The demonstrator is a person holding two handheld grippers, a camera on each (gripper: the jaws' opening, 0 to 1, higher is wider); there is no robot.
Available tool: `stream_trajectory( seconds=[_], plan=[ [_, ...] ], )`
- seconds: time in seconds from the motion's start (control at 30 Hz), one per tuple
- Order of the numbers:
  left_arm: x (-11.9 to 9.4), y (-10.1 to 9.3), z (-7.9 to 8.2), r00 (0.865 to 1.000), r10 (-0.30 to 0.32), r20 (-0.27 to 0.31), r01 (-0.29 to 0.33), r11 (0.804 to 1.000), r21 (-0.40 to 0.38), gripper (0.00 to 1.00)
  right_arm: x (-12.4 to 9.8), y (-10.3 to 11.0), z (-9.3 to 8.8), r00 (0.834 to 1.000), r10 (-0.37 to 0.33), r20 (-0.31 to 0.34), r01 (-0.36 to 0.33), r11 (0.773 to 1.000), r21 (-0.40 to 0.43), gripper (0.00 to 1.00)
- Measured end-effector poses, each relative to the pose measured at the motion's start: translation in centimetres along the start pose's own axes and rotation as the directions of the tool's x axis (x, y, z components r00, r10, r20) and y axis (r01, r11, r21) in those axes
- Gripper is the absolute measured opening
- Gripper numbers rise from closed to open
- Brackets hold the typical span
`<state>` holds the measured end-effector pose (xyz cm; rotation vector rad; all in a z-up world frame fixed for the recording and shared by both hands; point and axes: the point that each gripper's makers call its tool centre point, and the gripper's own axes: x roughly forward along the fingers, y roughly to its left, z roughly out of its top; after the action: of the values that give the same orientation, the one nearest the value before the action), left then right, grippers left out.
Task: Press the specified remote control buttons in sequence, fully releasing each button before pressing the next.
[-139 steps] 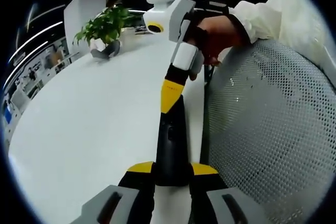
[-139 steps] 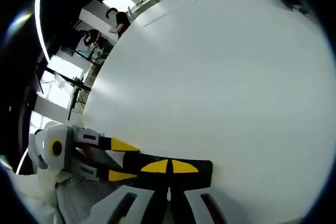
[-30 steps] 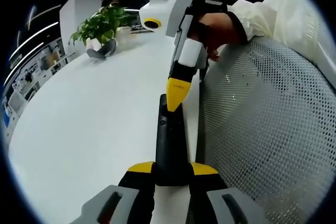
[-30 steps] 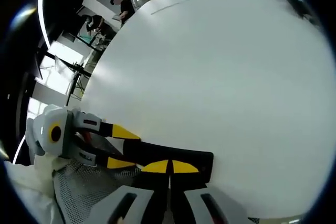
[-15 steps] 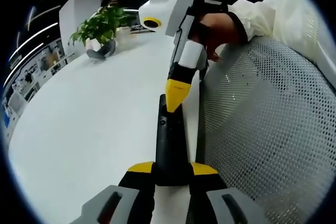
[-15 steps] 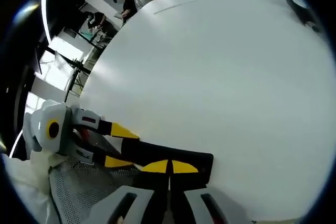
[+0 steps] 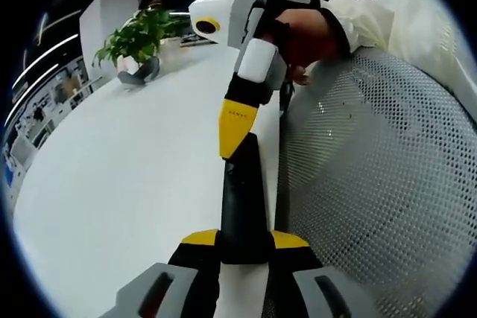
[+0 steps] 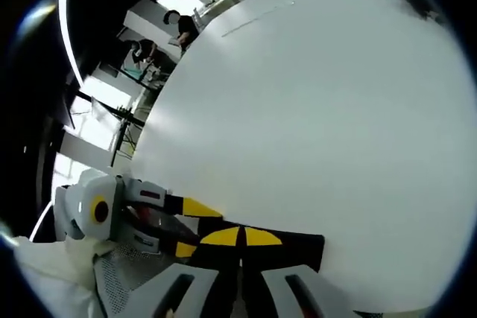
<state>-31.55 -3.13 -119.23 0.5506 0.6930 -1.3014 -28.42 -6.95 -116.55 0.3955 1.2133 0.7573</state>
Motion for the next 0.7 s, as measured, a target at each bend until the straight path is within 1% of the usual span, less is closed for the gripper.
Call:
stream_trajectory(
  seconds=[0.1,0.23,0.4,0.6,0.7],
  plan=[
    [0.1,0.0,0.1,1.000,0.000,-0.004,0.000,1.000,-0.001,0.23,0.4,-0.1,-0.3,1.000,-0.001,-0.025,0.001,1.000,0.017,0.00],
    [0.1,-0.2,0.1,1.000,-0.007,-0.003,0.007,1.000,0.000,0.23,1.0,-0.1,-0.9,0.998,-0.014,-0.056,0.014,1.000,0.010,0.00],
    [0.1,-0.2,0.2,1.000,-0.007,-0.002,0.007,1.000,0.000,0.23,1.1,-0.5,-1.4,0.996,-0.031,-0.085,0.032,0.999,0.014,0.00],
    [0.1,-0.2,0.2,1.000,-0.001,0.000,0.001,1.000,0.016,0.24,1.1,-0.5,-1.4,0.997,-0.033,-0.075,0.035,0.999,0.023,0.00],
    [0.1,-0.2,0.2,1.000,-0.002,0.004,0.002,1.000,0.010,0.24,1.1,-0.5,-1.4,0.997,-0.042,-0.068,0.043,0.999,0.010,0.00]
  ],
)
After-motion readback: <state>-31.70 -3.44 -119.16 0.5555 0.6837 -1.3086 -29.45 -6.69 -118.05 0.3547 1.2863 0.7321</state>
